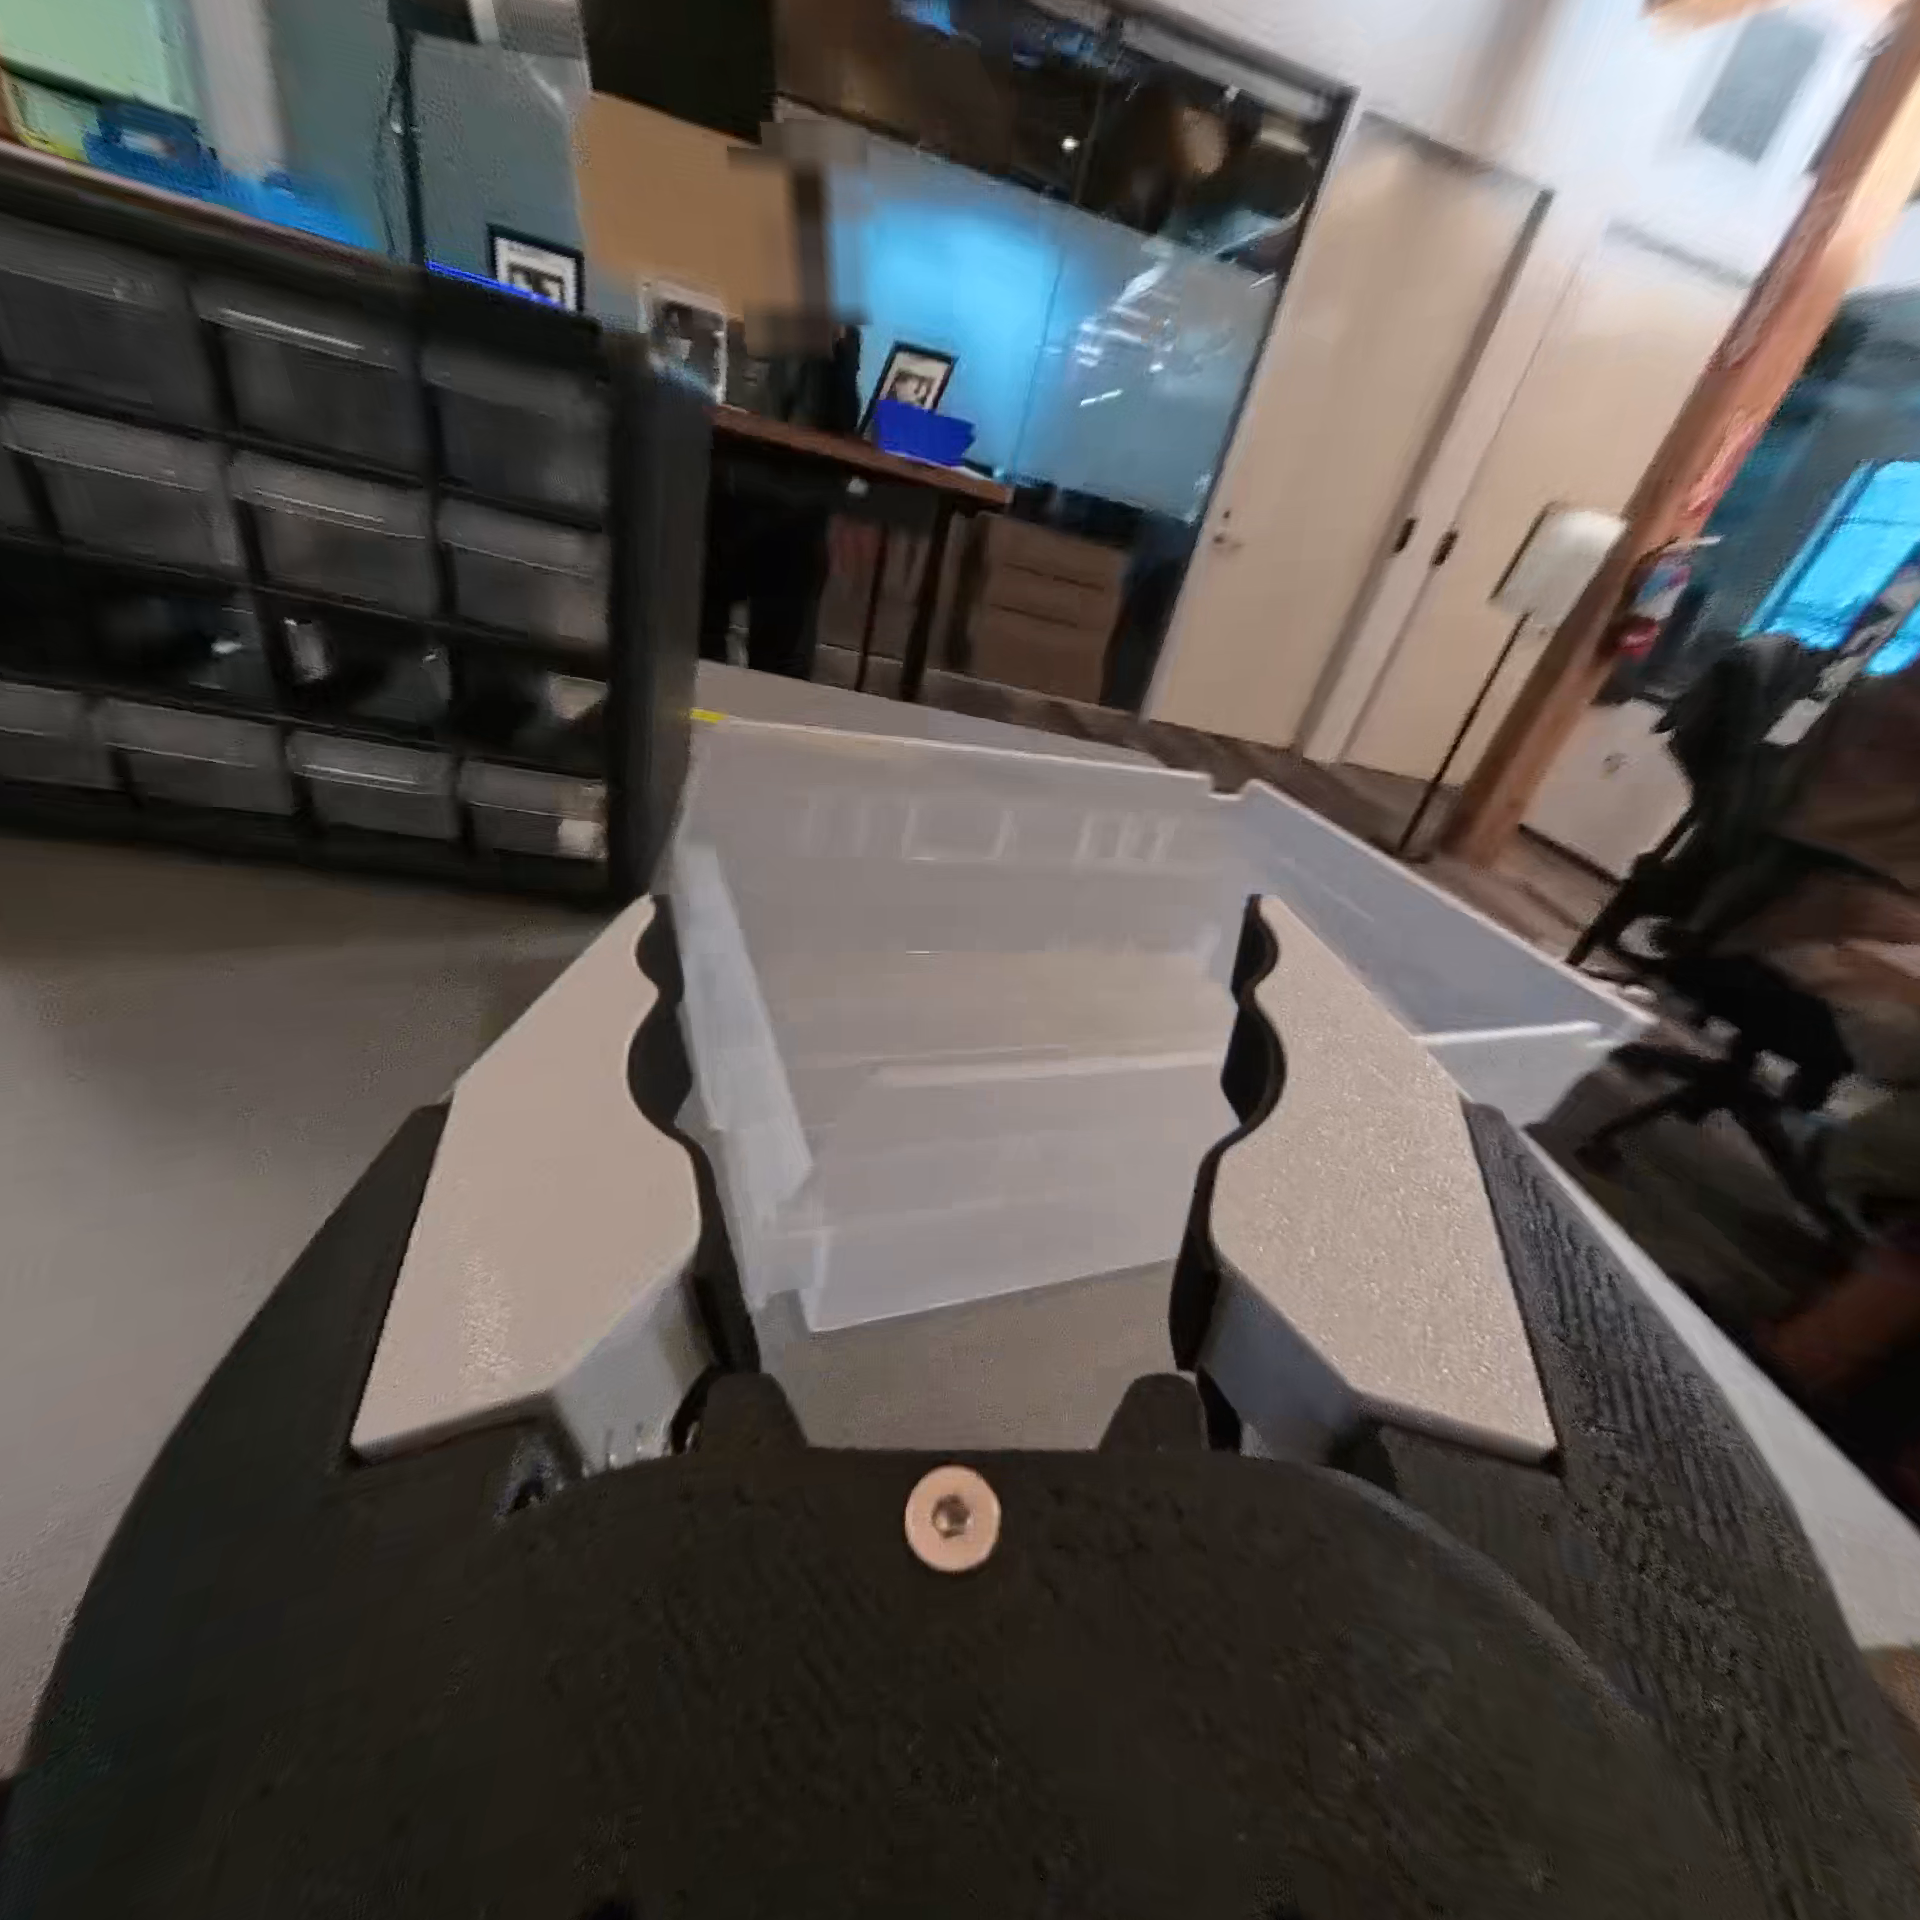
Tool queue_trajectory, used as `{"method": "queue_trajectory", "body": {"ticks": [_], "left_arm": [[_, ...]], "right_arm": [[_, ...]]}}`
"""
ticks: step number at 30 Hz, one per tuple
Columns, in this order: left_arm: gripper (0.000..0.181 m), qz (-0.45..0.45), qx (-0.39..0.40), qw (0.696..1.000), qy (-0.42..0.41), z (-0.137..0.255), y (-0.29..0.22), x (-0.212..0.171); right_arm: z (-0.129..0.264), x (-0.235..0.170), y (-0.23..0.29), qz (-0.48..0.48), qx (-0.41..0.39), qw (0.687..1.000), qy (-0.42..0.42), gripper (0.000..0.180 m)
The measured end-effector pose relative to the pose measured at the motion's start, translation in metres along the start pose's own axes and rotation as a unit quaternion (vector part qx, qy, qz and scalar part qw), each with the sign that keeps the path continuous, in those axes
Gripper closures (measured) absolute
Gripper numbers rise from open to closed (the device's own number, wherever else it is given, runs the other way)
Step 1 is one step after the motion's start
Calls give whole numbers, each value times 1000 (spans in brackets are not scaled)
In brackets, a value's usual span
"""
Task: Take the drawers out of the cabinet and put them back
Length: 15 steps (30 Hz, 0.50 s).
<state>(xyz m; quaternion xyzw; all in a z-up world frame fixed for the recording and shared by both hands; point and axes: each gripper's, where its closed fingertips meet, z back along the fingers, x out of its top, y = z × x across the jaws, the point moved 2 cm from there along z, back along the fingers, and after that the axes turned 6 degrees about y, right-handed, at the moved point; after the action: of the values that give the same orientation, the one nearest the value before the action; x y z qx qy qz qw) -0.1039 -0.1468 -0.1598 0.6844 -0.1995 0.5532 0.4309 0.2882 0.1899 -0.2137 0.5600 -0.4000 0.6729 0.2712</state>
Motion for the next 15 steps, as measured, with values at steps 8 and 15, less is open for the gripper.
{"method": "queue_trajectory", "body": {"ticks": [8, 15], "left_arm": [[79, 93, 102, 984, 109, 15, 81, -88], [78, 131, 76, 974, 169, 6, 80, -127]], "right_arm": [[-25, -46, -2, 2, -30, 990, 137, 68], [-3, -69, -61, -67, -111, 978, 165, 87]]}}
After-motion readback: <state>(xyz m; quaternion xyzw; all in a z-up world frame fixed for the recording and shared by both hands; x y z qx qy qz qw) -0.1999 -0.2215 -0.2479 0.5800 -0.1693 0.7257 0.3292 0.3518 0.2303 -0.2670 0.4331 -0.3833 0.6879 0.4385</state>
